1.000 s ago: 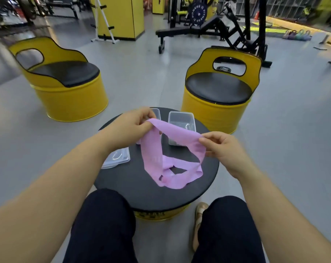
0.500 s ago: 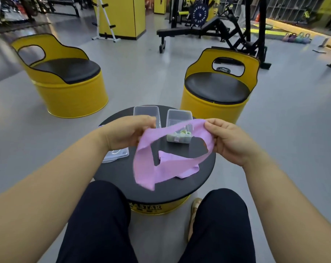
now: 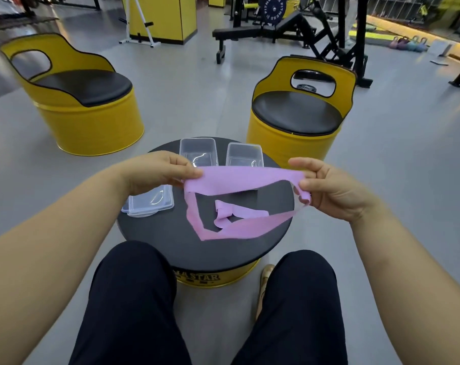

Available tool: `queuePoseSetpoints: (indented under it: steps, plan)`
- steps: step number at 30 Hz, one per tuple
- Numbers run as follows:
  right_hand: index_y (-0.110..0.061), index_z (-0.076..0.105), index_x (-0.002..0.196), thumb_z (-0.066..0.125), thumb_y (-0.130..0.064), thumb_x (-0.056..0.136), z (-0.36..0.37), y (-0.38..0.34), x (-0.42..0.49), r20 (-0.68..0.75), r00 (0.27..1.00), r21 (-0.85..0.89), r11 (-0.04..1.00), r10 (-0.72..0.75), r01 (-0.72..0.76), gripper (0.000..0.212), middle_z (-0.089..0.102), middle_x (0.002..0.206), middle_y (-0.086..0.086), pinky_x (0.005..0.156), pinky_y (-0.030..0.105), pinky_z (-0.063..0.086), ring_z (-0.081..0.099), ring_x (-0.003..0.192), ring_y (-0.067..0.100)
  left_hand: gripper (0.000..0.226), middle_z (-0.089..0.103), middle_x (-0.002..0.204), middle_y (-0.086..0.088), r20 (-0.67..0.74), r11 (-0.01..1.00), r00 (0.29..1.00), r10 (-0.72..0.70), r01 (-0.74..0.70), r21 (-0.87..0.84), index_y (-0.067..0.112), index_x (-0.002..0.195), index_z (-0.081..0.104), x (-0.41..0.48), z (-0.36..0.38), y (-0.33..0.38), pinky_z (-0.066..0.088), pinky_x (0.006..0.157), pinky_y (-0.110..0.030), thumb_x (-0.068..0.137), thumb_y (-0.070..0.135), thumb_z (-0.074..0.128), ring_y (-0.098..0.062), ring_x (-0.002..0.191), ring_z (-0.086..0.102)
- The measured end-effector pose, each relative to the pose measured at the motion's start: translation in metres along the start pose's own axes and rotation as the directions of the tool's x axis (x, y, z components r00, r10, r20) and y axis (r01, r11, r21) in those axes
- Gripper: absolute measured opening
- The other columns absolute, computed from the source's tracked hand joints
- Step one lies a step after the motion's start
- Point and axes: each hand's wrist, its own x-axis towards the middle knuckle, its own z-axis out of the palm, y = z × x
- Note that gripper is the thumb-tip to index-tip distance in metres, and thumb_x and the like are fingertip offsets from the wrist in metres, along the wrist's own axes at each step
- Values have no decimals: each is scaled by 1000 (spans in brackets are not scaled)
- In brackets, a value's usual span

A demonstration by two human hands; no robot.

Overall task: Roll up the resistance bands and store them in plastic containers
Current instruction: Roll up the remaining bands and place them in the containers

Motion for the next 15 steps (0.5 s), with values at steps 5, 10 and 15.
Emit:
queuePoseSetpoints:
  steps: [5,10,15]
  plan:
    - [-9,67,98,73,3,73,-20,19,10,-381,920,-496,859,-87,-125,29,71,72,4,61,16,54,65,58,7,36,61,62,6,20,996,997,-70,71,-52,19,59,60,-1,5,-23,48,64,-12,55,45,85,-7,63,58]
    - [-14,68,81,70,-5,81,-37,24,12,-523,827,-516,849,-206,-115,10,67,80,7,59,24,53,61,67,15,28,67,80,-4,146,974,963,-226,219,62,9,85,63,-7,6,-31,49,71,-20,64,3,80,-12,73,62]
    - [-8,63,79,68,-5,83,-38,25,7,-481,874,-505,837,-69,-211,7,62,75,6,49,19,54,60,56,10,12,62,70,-6,-330,970,920,-210,239,49,11,77,63,1,10,-41,49,62,-23,78,4,72,-16,63,57]
